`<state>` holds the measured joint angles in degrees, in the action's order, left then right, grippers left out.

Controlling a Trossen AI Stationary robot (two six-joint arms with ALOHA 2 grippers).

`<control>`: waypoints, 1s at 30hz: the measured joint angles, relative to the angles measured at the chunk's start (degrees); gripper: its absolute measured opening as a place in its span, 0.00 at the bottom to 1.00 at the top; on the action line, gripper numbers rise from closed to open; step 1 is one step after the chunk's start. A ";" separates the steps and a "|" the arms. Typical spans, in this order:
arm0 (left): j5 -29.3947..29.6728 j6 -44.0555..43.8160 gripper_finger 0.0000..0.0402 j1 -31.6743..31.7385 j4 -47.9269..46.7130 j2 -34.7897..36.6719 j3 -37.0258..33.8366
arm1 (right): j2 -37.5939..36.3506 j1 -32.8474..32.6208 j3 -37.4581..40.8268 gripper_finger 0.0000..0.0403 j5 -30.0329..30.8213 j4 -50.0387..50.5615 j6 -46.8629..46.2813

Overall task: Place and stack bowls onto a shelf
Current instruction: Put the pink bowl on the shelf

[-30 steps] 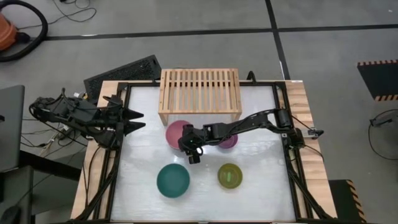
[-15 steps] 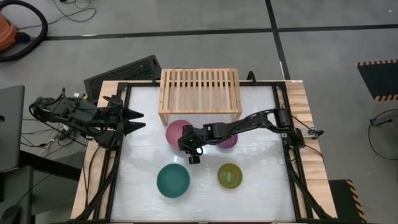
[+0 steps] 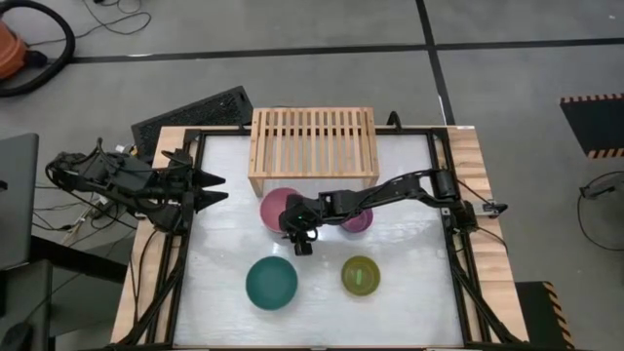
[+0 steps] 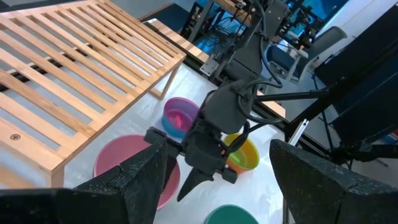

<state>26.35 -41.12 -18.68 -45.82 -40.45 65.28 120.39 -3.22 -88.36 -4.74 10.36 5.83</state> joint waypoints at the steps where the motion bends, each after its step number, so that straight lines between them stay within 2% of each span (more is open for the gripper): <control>1: 0.00 0.00 0.67 0.01 -0.05 0.00 0.00 | -0.10 -0.09 0.00 0.43 0.01 -0.24 0.02; 9: 0.00 0.00 0.67 0.00 -1.00 0.00 0.00 | -0.14 0.15 -0.02 0.19 0.03 0.20 -1.32; 15: 0.00 0.00 0.67 0.00 -1.27 -0.04 0.00 | -0.18 0.39 -0.04 0.07 0.05 0.41 -0.79; 22: 0.28 0.00 0.67 0.01 -1.27 -0.04 0.00 | -0.18 0.24 -0.22 0.07 0.10 0.62 -1.93; 27: 0.58 0.00 0.67 0.00 -1.27 -0.04 -0.01 | -0.31 -0.75 -3.81 0.07 -0.08 2.34 -1.91; 30: 1.05 0.00 0.67 0.00 -1.27 -0.04 -0.01 | -0.48 -1.08 -7.51 0.07 -3.94 4.39 -1.72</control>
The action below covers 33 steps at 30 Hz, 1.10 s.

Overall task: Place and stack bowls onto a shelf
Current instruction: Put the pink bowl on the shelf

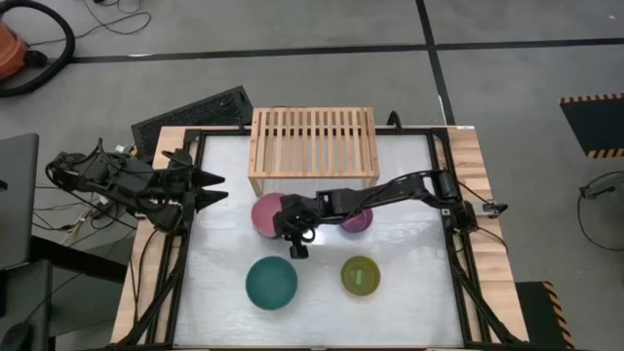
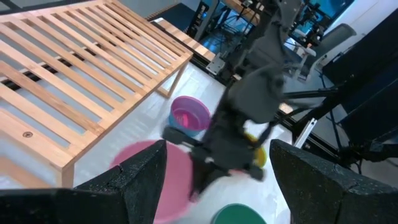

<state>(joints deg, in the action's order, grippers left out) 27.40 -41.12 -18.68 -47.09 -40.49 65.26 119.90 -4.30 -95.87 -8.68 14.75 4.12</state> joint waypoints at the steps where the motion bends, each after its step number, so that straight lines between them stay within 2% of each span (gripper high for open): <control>1: 0.00 0.00 0.67 0.01 0.00 0.00 0.00 | -0.03 -0.13 -1.52 0.07 -1.04 1.91 -0.14; 6: 0.02 0.00 0.67 0.00 0.00 0.00 -0.01 | -0.05 -0.73 -8.82 0.07 -3.86 10.67 0.67; 11: 0.02 0.00 0.67 0.00 0.00 0.00 0.01 | -0.05 -1.39 -18.05 0.07 -3.43 19.17 3.71; 15: 0.03 0.00 0.67 0.00 0.00 0.03 0.00 | -0.12 -0.74 -25.76 0.07 3.49 28.51 6.75; 21: 0.62 0.00 0.67 0.00 0.00 0.04 0.00 | -0.12 3.76 -33.81 0.07 17.98 40.29 6.91; 24: 1.51 0.00 0.67 0.00 0.01 0.03 -0.01 | -0.16 6.43 -35.42 0.07 22.86 41.52 6.87; 30: 2.49 -0.02 0.67 0.00 0.02 0.03 -0.01 | 0.85 10.24 -34.78 0.07 22.30 41.43 2.19; 33: 3.30 -0.07 0.67 0.02 0.04 0.04 -0.01 | 1.50 10.99 -33.77 0.07 19.45 41.16 1.91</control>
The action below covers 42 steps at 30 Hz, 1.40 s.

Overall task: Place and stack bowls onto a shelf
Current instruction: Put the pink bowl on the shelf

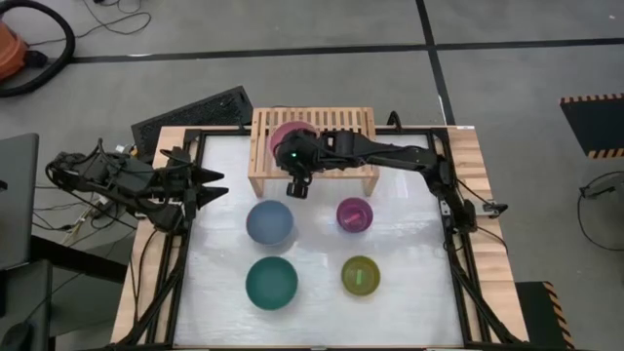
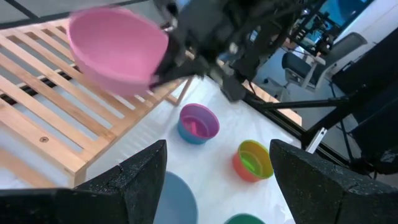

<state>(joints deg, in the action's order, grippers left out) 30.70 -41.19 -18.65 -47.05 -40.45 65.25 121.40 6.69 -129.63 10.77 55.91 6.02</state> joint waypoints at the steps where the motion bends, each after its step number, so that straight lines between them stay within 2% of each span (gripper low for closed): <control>1: 0.13 -0.02 0.67 -0.01 -0.01 0.00 0.00 | 0.00 0.25 0.61 0.07 -0.64 -1.03 -0.04; 7: 0.16 0.01 0.67 -0.02 -0.02 -0.02 0.00 | -0.17 0.57 1.52 0.07 -1.95 -5.95 -0.13; 23: 0.16 0.02 0.67 -0.02 -0.01 0.00 0.00 | -0.17 3.26 1.52 0.07 -7.80 -7.14 -1.50; 34: 0.15 0.02 0.67 0.00 -0.02 0.00 0.00 | -0.17 3.33 1.56 0.07 -9.40 -8.40 -1.09; 42: 0.15 0.02 0.67 -0.02 0.00 0.00 0.00 | -0.39 2.95 6.00 0.07 -9.20 -11.97 -0.85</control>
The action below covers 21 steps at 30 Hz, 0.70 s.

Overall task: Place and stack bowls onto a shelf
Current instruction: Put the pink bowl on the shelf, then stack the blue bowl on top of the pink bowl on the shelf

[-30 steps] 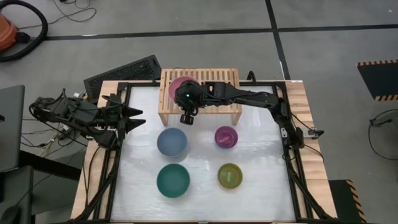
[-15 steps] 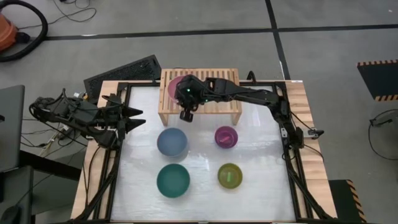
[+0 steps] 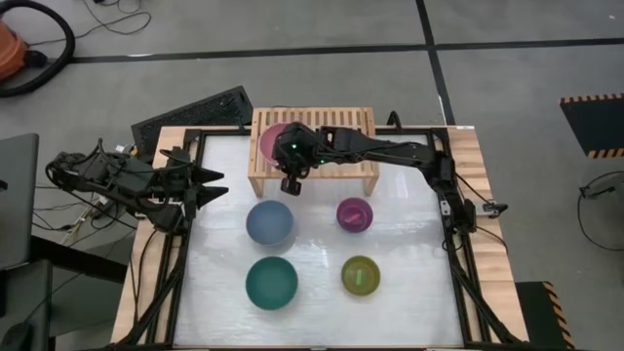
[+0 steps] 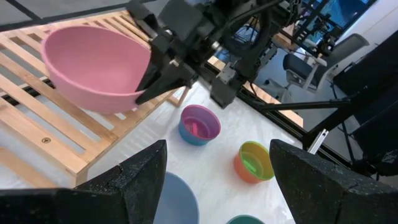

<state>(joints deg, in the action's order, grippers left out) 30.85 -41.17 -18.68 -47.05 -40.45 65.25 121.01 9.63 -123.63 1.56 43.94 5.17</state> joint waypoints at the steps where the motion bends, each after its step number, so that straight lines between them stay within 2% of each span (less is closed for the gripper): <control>1: 0.00 0.00 0.67 0.01 0.00 0.00 0.00 | -0.03 -0.12 0.00 0.07 0.00 0.00 0.35; 5: 0.00 0.00 0.67 0.01 0.00 0.00 0.01 | 0.11 -0.22 0.07 0.08 0.06 0.05 0.42; 7: 0.00 0.00 0.67 0.00 0.03 0.00 0.00 | 0.08 -0.22 0.07 0.11 -0.02 0.15 -0.60; 21: 0.00 0.00 0.67 0.01 0.05 0.00 0.00 | -0.42 0.12 0.16 0.54 0.11 0.26 -0.79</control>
<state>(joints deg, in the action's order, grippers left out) 30.85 -41.17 -18.67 -47.00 -40.45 65.25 120.60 9.75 -123.48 1.68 44.20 4.38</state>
